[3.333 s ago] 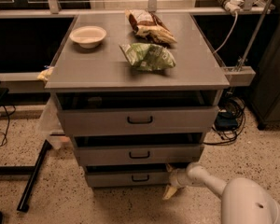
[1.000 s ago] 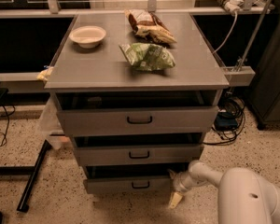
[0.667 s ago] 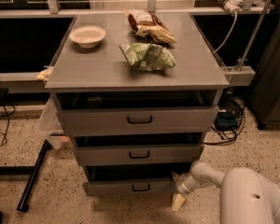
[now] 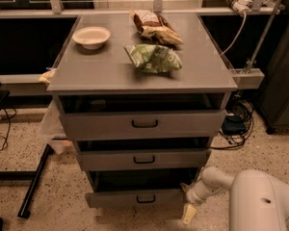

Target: Open bottom drawer

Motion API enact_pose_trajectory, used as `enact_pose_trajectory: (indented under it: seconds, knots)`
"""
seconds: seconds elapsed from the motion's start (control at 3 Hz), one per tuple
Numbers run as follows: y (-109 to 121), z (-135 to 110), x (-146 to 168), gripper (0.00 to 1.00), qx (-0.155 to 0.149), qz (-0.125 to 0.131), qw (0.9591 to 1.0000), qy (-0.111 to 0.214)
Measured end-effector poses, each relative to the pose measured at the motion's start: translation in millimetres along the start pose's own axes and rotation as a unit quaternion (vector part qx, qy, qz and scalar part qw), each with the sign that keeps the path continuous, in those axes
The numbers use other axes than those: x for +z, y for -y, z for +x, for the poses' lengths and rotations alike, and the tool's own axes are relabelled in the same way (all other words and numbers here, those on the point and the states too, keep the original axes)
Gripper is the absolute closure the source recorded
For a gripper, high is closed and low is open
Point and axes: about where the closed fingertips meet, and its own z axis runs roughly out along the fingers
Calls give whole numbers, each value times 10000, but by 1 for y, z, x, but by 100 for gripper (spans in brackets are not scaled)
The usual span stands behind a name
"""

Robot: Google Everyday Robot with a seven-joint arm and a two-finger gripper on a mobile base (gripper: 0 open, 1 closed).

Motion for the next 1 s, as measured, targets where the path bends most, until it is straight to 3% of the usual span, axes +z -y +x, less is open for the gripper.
enact_pose_trajectory:
  seconds: [0.33,0.67,1.0]
  knots:
    - [-36,9,-12,0,233,-604,9977,-197]
    - [-64,15,-30,0,422,-991,9937,-322]
    - [-69,15,-30,0,426,-1079,9927,-328]
